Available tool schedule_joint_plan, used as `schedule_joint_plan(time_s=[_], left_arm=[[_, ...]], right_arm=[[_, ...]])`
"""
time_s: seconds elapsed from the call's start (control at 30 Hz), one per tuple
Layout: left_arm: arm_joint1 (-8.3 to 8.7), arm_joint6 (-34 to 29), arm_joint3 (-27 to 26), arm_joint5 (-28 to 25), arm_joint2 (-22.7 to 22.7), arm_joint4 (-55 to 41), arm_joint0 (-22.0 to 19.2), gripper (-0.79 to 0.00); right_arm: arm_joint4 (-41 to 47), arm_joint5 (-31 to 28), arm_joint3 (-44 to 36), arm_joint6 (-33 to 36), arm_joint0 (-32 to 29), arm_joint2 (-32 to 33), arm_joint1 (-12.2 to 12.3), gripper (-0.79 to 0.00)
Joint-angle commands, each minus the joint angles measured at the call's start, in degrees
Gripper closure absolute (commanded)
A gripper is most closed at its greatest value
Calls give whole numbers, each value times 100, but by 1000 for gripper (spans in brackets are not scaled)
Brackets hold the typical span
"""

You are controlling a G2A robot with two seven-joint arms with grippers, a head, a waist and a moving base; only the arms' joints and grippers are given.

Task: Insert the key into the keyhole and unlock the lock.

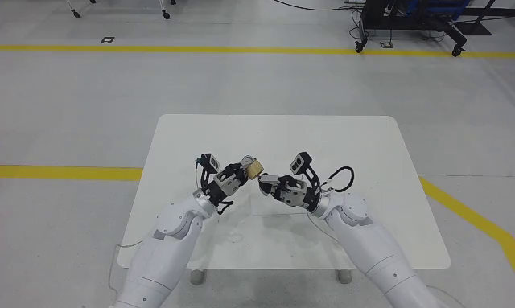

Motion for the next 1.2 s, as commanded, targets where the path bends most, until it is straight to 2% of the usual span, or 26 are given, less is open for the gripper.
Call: schedule_joint_plan(time_s=[0.0,0.13,0.3,0.53,0.57,0.6,0.63,0.67,0.7,0.73,0.77,0.9,1.03,1.17], left_arm=[[2,-5,-8,-37,5,15,3,0],[10,-23,-32,-344,33,228,28,0],[9,40,-48,-963,92,536,89,0],[-1,220,-49,-1254,102,473,149,0],[-3,232,-45,-1197,107,415,148,0],[-4,271,-34,-1143,97,357,142,0],[-7,351,-14,-1069,88,321,137,0],[-11,363,-18,-974,106,264,124,0],[-12,415,-2,-919,94,250,106,0],[-12,495,26,-828,94,293,90,0],[-14,546,26,-715,108,316,65,0],[-9,875,22,-465,163,814,-32,0],[-16,1333,100,100,416,1845,-213,0],[-89,1572,372,723,885,2598,-528,0]], right_arm=[[38,12,12,-12,1,-12,-8,0],[561,134,55,73,-43,-38,-52,0],[1411,597,291,497,-5,-79,-116,0],[1532,611,564,777,106,-100,-151,0],[1502,588,567,820,115,-92,-149,-65],[1435,552,573,842,124,-80,-143,-308],[1371,525,574,861,128,-69,-137,-379],[1331,497,569,869,123,-51,-132,-511],[1278,458,561,865,118,-26,-124,-594],[1177,400,556,830,113,7,-111,-619],[1091,356,536,809,100,47,-97,-686],[566,58,379,714,-11,423,30,-785],[-395,-311,-103,174,-358,1176,258,-785],[-1077,-425,-984,-378,-999,2156,479,-785]])
